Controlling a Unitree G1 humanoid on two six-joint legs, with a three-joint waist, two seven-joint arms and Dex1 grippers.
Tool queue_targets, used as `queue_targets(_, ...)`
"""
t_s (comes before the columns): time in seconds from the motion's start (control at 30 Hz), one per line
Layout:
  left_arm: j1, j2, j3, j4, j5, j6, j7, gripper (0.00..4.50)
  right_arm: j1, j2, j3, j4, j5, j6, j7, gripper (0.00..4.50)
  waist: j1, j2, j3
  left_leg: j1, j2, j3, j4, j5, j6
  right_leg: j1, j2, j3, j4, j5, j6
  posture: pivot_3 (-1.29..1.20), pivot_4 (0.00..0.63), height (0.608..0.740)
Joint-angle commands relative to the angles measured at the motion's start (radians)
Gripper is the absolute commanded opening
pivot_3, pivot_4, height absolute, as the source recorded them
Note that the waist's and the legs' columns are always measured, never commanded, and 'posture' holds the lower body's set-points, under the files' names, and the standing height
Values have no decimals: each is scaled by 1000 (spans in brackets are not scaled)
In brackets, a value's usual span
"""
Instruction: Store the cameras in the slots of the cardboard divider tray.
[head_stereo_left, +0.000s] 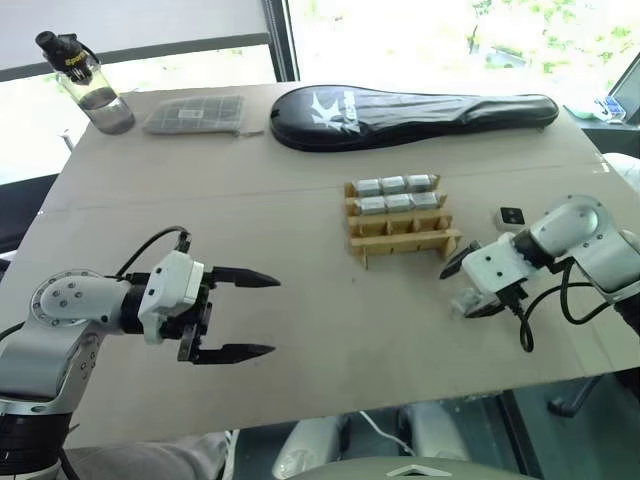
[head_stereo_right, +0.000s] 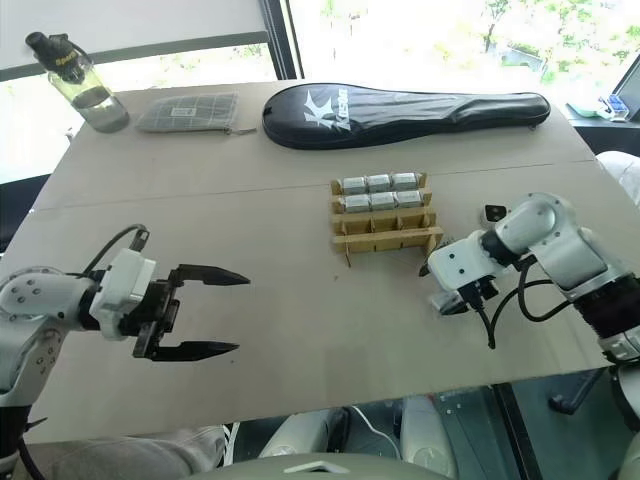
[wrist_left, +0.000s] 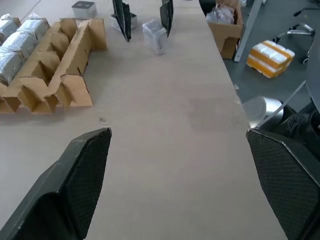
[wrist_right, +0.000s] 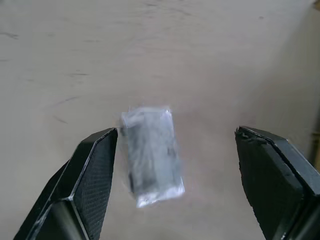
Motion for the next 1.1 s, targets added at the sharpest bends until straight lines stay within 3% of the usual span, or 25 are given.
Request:
queue_targets(0.03,9,7,13,-10,-1,-15,-5,4500,-37,-38,18,0,4,-2,66,2590,0,0,0,-1,0,0,0,0,0,-1,0,0,0,0,0,0,150,740)
queue_targets(0.13,10,5,21,-15,-5,-12,1,4500,-57,-45,28,11,13,-6,66,1061,0,0,0,-2,0,-1,1,0,0,-2,0,-1,0,0,0,0,150,740)
queue_targets(0.17,11,4,21,-15,-5,-12,3,4500,-62,-49,31,10,18,-4,66,776,0,0,0,-2,0,-1,1,0,0,-2,0,-1,0,0,0,0,150,740)
queue_targets(0.6,17,0,28,-22,-12,-13,19,4500,-126,-42,34,-37,106,128,66,764,-1,0,0,-4,0,-2,1,0,0,-2,0,-2,0,0,0,0,150,740)
queue_targets(0.73,-10,-15,54,-6,-41,3,54,4500,-200,94,-14,6,105,246,0,764,-8,0,0,-3,0,-2,1,0,0,-2,0,-2,0,0,0,0,150,740)
queue_targets(0.8,-34,-37,73,21,-61,15,90,4500,-268,200,-31,91,55,286,-123,764,-14,0,0,-4,0,-2,1,0,0,-2,0,-2,1,0,0,0,150,740)
queue_targets(1.1,-79,-84,97,157,18,-62,173,4500,-547,493,8,511,-172,173,-280,764,-41,-2,-1,-6,-1,-1,1,1,-1,-8,-1,-5,4,0,0,0,150,740)
